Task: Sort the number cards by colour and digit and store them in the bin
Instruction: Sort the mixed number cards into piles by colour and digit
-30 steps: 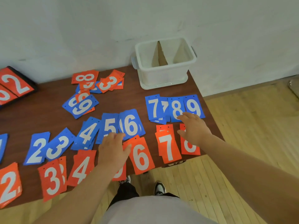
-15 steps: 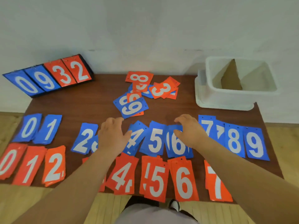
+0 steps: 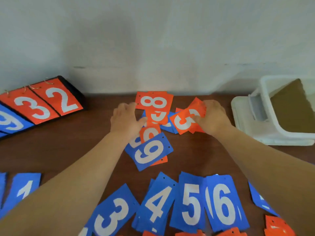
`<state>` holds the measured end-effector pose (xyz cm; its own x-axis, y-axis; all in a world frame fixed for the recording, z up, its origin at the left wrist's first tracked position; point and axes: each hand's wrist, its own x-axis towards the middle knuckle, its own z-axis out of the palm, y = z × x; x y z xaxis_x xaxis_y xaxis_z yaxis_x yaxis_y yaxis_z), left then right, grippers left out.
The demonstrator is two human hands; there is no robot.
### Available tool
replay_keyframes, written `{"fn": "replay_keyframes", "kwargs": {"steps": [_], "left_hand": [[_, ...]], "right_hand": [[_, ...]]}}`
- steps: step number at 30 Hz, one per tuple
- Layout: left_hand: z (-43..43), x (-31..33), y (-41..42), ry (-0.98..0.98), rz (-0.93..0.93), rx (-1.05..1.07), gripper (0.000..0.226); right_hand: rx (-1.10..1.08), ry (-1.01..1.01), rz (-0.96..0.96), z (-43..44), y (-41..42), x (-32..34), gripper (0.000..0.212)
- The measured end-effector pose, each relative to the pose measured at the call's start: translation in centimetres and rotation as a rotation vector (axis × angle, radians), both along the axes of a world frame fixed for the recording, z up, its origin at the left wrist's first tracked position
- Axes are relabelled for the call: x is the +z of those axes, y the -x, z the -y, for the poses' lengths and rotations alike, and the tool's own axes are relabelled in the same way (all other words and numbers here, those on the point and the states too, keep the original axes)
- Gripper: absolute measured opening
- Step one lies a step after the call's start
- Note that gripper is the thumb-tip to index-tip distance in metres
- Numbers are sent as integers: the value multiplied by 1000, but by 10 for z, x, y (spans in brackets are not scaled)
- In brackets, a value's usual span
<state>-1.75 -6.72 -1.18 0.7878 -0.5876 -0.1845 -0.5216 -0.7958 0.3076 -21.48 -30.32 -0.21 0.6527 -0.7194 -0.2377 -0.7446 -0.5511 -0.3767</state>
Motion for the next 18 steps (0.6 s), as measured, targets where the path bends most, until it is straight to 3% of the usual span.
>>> {"fn": "replay_keyframes", "kwargs": {"steps": [4,8,13,18], "left_hand": [[39,-32,-28,10,74,2,69],[44,-59,-19,-54,122,-12,70],[43,-53,-29,-67,12,-75,66],[40,-36,-33,118,57,-61,57]], "right_hand": [[21,-31,-97,6,-12,-28,107],[14,-2,-144,5,-7,-47,98],[7,19,-72,7,-7,-36,91],[-59,-19,21,2,-4,-36,88]]}}
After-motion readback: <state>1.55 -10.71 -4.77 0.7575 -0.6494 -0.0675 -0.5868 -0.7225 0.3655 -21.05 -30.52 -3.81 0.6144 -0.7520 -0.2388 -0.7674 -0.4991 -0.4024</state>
